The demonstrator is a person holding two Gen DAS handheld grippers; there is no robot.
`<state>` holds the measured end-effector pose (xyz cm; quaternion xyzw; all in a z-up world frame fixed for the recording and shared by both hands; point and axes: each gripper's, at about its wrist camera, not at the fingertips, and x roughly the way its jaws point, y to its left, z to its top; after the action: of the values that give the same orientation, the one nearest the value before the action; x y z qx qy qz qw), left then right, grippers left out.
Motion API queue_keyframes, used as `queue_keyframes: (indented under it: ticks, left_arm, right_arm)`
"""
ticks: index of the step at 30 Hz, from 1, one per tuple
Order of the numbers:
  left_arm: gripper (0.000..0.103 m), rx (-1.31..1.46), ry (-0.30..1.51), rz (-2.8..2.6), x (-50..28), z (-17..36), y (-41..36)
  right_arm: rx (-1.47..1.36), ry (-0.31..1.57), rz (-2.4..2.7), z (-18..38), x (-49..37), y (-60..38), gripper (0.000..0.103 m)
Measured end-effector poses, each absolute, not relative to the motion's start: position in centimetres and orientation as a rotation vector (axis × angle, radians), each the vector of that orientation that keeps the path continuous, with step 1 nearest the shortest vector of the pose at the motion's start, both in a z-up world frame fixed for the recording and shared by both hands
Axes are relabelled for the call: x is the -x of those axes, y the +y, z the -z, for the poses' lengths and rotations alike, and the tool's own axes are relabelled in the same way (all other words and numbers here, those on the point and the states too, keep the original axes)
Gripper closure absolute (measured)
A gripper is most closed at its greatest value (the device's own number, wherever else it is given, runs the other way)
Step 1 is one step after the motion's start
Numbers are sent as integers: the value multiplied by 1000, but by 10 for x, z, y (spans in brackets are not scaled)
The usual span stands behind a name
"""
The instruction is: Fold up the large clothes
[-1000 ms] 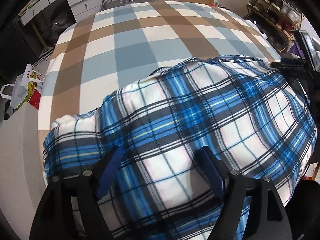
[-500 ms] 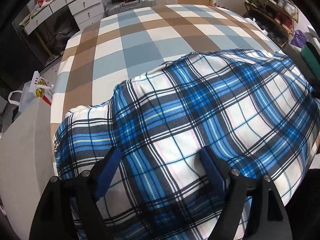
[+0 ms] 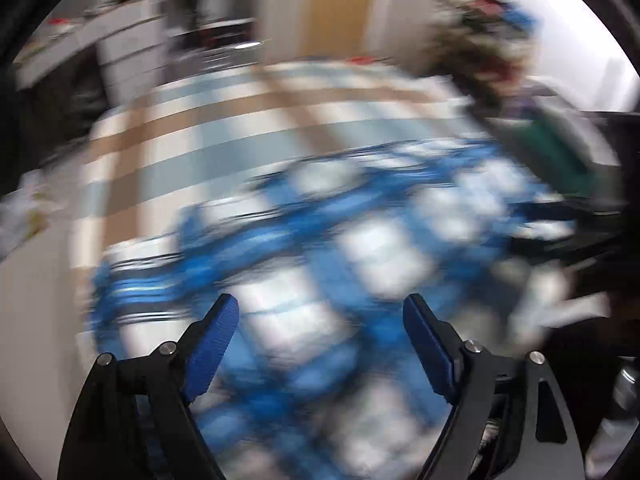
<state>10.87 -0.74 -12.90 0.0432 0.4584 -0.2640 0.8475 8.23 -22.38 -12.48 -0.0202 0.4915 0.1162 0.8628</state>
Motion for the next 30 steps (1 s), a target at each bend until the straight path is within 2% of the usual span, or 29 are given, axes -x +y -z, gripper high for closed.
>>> queue_keyframes:
  ticks: [2,4,7,12,16,18,20,22,24,30]
  left_arm:
    - [22,-218,1006,552,-102,143,-31]
    - [22,-313,1130,501,-108,176,-45]
    - [16,-379,1107,485,-108,183,-52]
    - [15,-407,1089,458,-105,179,-55]
    - [15,-372,1103,452,-109,178,-52]
    - [14,-371,1102,448,-107,182,-50]
    - [14,-376,1103,442,-105,182,-52]
    - [14,-375,1107,435,-105,182,-51]
    - [14,-371,1109,434,-105,182,-51]
    - [11,-363,1080,438,-105,183,-47]
  right_arm:
    - [70,1034,-291,132,-73,-202,34]
    - [138,1083,-278,156,-73,-189,35]
    - [180,1064,-256,186,-68,-189,33]
    - [177,1094,-272,174,-59,-192,33]
    - [160,1001,-270,146,-62,-200,32]
    - [160,980,-219,146,-73,-204,26]
    - [123,1047,-183,163,-88,-212,25]
    - [66,1156,-191,190,-96,-217,18]
    - [111,1121,-212,188,-94,-211,14]
    - [52,1016,-191,151,-118,-213,14]
